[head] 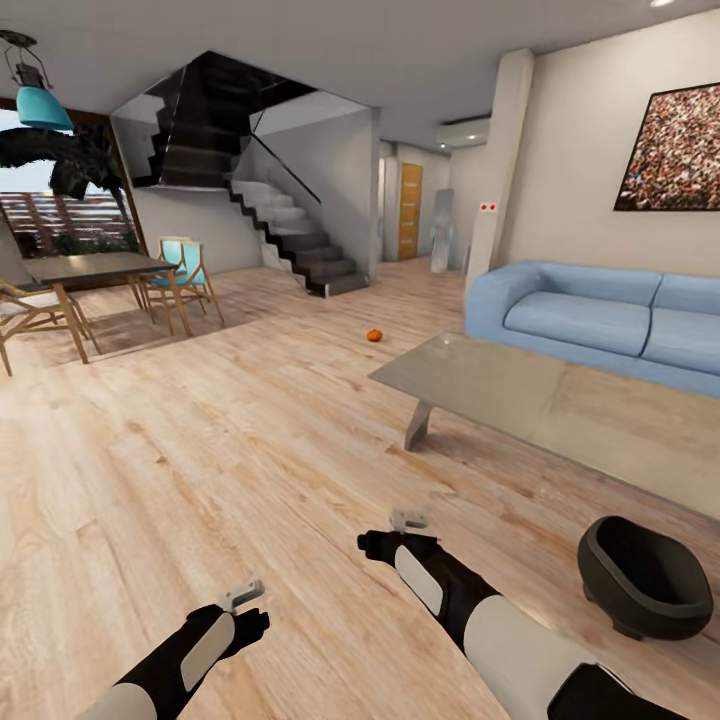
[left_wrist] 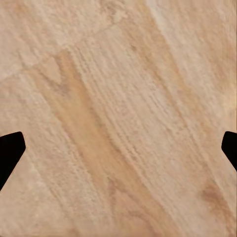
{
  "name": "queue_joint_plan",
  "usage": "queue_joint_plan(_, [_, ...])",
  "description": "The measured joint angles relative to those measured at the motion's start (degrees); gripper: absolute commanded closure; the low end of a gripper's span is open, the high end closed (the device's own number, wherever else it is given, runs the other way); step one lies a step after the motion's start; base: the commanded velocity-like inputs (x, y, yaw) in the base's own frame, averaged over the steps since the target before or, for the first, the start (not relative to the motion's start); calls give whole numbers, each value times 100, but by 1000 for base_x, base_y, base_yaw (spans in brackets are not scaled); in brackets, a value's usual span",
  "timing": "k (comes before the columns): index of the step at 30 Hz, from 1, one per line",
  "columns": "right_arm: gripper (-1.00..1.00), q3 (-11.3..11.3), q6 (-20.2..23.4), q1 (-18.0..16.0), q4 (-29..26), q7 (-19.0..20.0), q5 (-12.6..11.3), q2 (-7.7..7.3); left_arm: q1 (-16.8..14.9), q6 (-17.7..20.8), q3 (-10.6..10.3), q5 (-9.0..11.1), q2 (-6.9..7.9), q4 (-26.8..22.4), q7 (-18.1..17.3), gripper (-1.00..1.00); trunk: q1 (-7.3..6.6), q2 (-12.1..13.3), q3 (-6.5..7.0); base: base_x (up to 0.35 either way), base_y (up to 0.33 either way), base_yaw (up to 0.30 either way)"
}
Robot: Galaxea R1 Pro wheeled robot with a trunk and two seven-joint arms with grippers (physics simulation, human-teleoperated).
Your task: Place each of the two pumpkins and all three candles from the living room inside a cabinet in the living room (use any cabinet), then make sure every cabinet is closed, and position the cauldron so it is next to a table in the living room.
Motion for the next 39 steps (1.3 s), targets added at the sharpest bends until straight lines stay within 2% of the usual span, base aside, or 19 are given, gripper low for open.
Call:
queue_joint_plan(2, [-100,21,-51,22,0,0,14,0,0,0,0,-3,0,0,0,-100,-1,0,-4,241,154,27])
queue_joint_plan(7, [-100,186,-193,121,-1,0,387,18,0,0,1,-4,7,0,0,-100,-1,0,-6,266,171,7])
queue_joint_plan(12, [-100,229,-227,137,-2,-2,472,19,-1,0,0,1,9,0,1,-100,-1,0,-7,273,198,1])
queue_joint_plan(22, [-100,235,-230,138,-2,-8,463,8,-1,0,8,3,17,0,1,-100,-1,0,-7,274,214,29])
queue_joint_plan(36, [-100,253,-232,138,-9,-15,486,37,-1,-8,7,3,33,2,-1,-100,-1,0,-30,257,193,265])
queue_joint_plan(39, [-100,257,-232,138,-7,-16,494,37,-1,-110,4,11,19,2,0,-100,1,0,-37,64,34,279])
